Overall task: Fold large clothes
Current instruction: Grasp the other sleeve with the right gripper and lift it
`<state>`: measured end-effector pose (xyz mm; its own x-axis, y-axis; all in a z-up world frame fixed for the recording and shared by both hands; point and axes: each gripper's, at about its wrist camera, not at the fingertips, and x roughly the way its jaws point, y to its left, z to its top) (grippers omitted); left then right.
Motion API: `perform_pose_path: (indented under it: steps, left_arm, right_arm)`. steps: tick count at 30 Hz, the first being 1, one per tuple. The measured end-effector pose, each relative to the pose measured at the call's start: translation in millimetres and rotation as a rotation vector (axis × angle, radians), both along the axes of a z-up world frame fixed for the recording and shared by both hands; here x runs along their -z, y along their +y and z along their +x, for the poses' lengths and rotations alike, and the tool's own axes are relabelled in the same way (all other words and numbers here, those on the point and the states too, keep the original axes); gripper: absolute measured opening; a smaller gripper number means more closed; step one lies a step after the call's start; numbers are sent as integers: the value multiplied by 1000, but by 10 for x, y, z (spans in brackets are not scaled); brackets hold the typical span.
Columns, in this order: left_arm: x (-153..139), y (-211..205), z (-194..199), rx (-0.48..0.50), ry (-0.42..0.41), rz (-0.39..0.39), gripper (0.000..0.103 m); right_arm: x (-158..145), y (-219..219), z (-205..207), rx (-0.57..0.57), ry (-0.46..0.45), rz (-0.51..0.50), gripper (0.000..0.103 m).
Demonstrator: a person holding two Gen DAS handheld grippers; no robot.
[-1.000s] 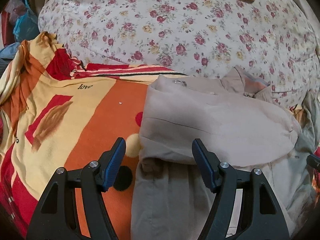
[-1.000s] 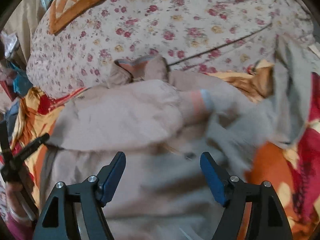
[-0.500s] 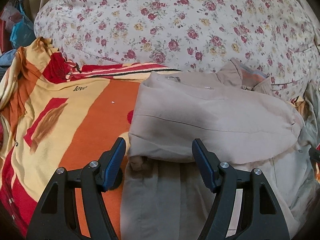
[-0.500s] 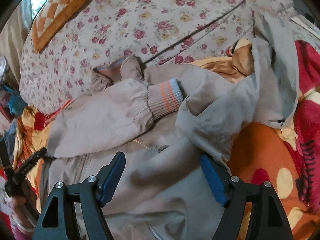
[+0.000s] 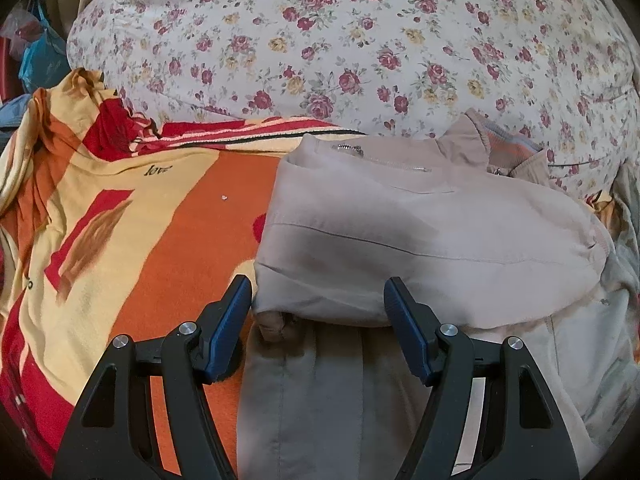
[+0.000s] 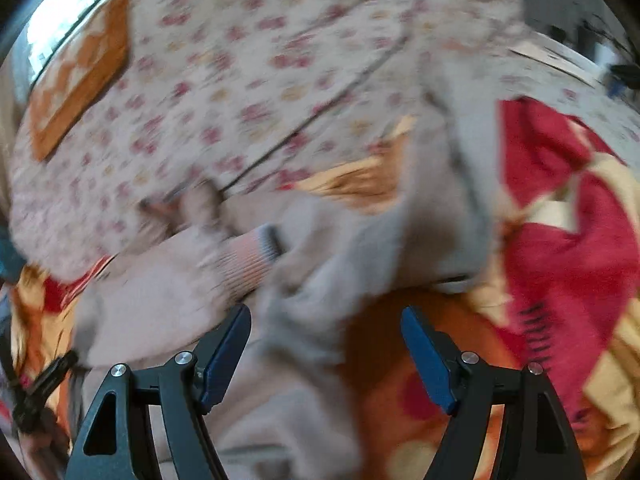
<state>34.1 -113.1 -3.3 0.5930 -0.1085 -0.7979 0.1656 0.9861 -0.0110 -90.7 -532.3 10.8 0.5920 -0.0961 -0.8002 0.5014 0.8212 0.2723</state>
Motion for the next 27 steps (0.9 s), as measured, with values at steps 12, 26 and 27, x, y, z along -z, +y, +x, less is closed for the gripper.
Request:
perform_pose_path:
  steps: [12,26,27]
  left_arm:
    - [21,16,32,-6,19,-20,69]
    - [170,44,154,-19,80,-45,69]
    - [175,45,156,-17,81,-45,69]
  right_arm:
    - [-162,-345,202,49,-44,-22,75]
    - [64,-1162,1174,50,64,-82,75]
    - [113,-1190,1266,56,92,-109,75]
